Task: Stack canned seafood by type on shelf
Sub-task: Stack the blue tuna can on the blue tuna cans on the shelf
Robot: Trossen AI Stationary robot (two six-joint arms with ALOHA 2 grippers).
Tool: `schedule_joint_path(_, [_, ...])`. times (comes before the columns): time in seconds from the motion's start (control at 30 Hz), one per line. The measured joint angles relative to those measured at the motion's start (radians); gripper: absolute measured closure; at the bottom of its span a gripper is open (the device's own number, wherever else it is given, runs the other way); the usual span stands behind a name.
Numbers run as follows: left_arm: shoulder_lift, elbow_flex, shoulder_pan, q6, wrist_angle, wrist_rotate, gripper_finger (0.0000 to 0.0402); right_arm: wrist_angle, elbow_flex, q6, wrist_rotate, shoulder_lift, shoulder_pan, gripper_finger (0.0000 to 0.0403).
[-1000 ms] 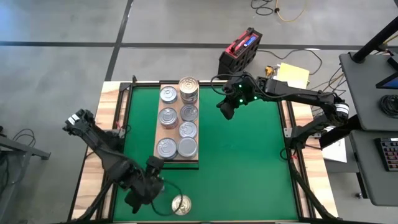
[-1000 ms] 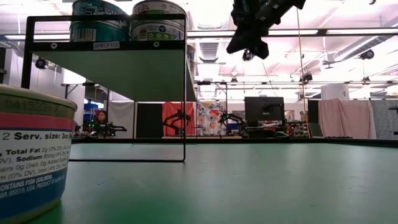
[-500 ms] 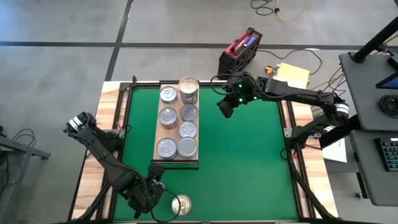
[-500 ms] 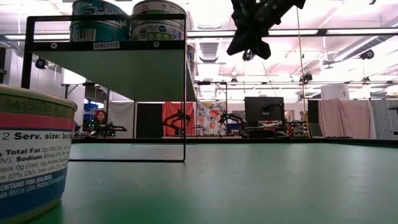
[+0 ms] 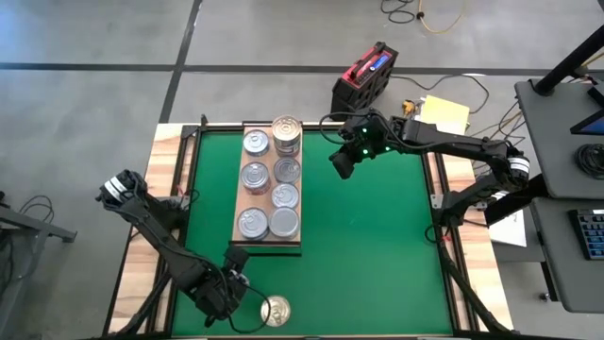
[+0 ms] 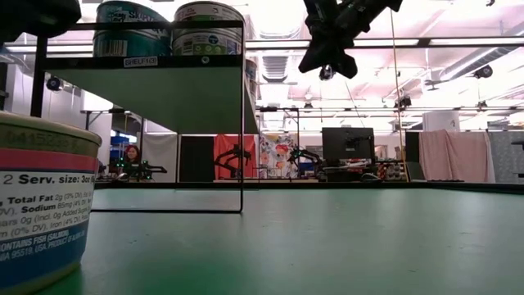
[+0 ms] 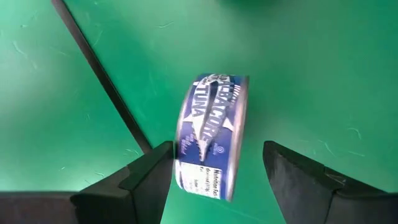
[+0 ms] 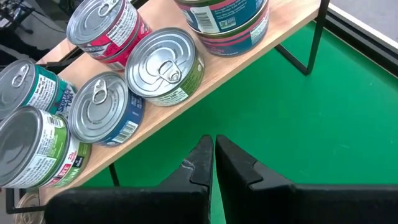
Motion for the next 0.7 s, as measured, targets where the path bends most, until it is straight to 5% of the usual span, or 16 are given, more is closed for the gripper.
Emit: schedule_joint_path(0.7, [0.001,-0.037,0.002,-0.013,0.086,-0.026,0.0170,0.000,0.000,0.009,0.001,0.000,0.002,0.0394])
